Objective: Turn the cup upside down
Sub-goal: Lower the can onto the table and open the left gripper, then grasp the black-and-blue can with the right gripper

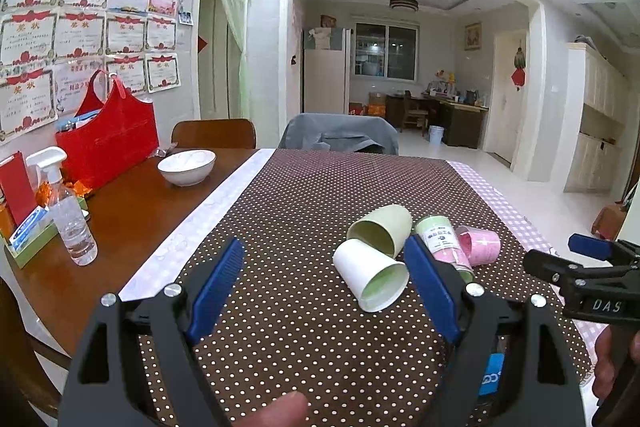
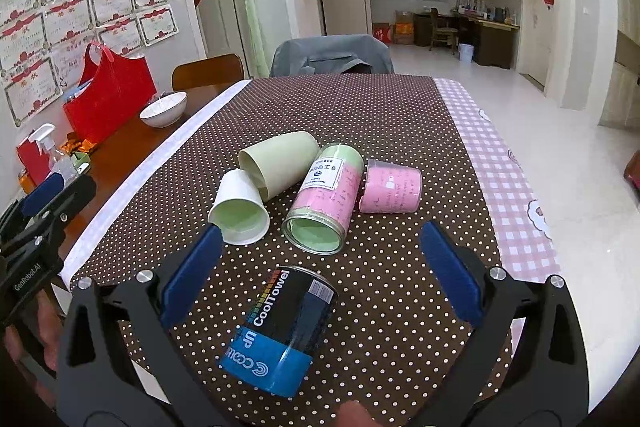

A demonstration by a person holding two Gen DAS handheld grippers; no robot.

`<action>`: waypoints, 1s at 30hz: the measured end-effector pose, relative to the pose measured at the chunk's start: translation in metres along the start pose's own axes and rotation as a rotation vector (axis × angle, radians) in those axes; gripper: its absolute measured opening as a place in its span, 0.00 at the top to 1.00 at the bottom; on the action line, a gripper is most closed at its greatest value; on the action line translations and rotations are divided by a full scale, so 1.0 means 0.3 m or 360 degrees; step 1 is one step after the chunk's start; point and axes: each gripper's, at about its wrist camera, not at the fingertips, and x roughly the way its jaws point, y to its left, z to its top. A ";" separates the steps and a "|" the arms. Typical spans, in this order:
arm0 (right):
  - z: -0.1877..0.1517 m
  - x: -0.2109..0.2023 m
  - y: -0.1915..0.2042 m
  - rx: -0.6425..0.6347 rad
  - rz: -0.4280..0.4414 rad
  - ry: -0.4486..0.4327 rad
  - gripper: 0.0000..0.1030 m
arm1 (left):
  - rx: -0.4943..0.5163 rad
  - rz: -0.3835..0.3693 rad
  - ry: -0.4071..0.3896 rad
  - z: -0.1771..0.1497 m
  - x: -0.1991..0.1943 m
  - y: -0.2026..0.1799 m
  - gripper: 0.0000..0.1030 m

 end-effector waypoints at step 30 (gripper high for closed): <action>-0.090 0.306 0.014 0.0318 0.0242 0.0856 0.06 | -0.0043 0.0006 0.0088 -0.104 0.069 0.085 0.21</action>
